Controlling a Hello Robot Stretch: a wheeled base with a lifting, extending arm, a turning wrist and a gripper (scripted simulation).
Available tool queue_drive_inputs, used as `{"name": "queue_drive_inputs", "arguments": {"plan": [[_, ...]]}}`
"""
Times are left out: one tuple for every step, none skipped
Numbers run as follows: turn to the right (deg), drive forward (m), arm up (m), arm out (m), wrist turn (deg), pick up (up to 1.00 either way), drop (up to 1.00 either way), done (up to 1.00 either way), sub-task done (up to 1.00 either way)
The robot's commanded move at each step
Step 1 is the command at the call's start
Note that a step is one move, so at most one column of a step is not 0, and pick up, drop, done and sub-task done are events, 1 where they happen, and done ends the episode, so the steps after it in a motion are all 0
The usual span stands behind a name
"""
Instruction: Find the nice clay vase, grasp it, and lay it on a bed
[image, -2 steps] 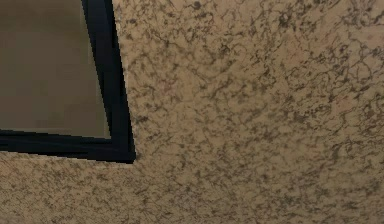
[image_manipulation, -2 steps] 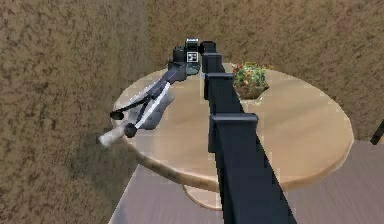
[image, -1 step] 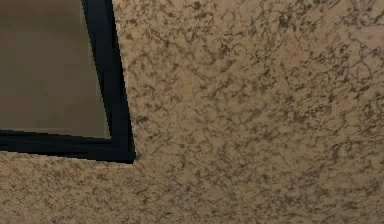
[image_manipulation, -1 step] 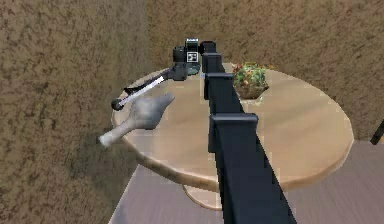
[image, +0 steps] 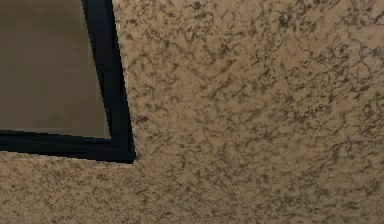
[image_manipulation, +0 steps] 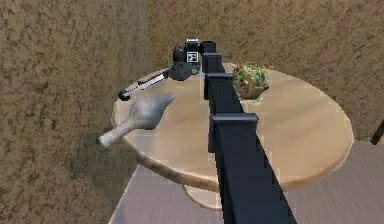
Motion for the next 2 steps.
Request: {"name": "queue_drive_inputs", "arguments": {"plan": [[0.0,0.00,-0.18,0.00,0.0,0.00,0.00,0.00,0.00],[0.0,0.00,0.00,0.00,0.0,1.00,0.00,0.00,0.00]]}}
